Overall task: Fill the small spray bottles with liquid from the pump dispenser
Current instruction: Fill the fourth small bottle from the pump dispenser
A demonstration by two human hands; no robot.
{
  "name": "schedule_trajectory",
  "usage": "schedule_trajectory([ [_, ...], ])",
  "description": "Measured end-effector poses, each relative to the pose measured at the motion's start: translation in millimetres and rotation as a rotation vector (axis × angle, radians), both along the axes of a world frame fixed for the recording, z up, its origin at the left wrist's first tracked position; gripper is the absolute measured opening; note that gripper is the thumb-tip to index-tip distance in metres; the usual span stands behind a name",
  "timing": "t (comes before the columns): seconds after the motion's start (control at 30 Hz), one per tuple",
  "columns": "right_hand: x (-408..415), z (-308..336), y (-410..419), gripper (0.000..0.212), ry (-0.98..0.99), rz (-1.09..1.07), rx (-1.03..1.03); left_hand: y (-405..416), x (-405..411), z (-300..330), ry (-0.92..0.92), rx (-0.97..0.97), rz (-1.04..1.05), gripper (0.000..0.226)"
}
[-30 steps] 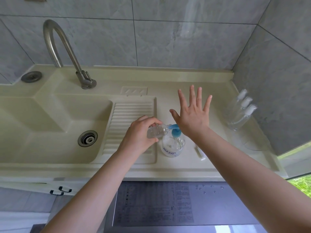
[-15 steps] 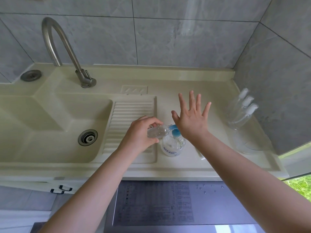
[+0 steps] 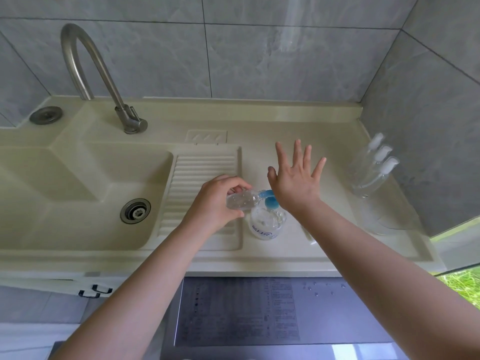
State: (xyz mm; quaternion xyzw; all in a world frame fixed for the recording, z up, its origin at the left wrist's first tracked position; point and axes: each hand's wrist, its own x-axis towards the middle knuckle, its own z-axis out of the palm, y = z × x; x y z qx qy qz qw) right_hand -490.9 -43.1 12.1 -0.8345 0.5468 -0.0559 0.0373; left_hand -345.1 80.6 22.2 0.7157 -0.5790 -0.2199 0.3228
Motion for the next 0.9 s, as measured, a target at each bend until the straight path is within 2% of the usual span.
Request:
schedule_trajectory([
  [0.13,2,3,-1,0.065,0.026,0.015,-0.05,-1,-1,0,-0.013,-0.007,0.005,0.057],
  [0.37,3,12,1,0.065,-0.061,0.023,-0.026,0,0,1,-0.009,-0.022,0.004,0.057],
  [0.57,3,-5,4,0.057,-0.079,-0.025,0.126,-1,2,-3,-0.042,-0.005,0.006,0.058],
  [0.9,3,5,-5,0.061,-0.086,-0.002,0.047,-1,3,-1,-0.021,-0.012,0.005,0.057],
])
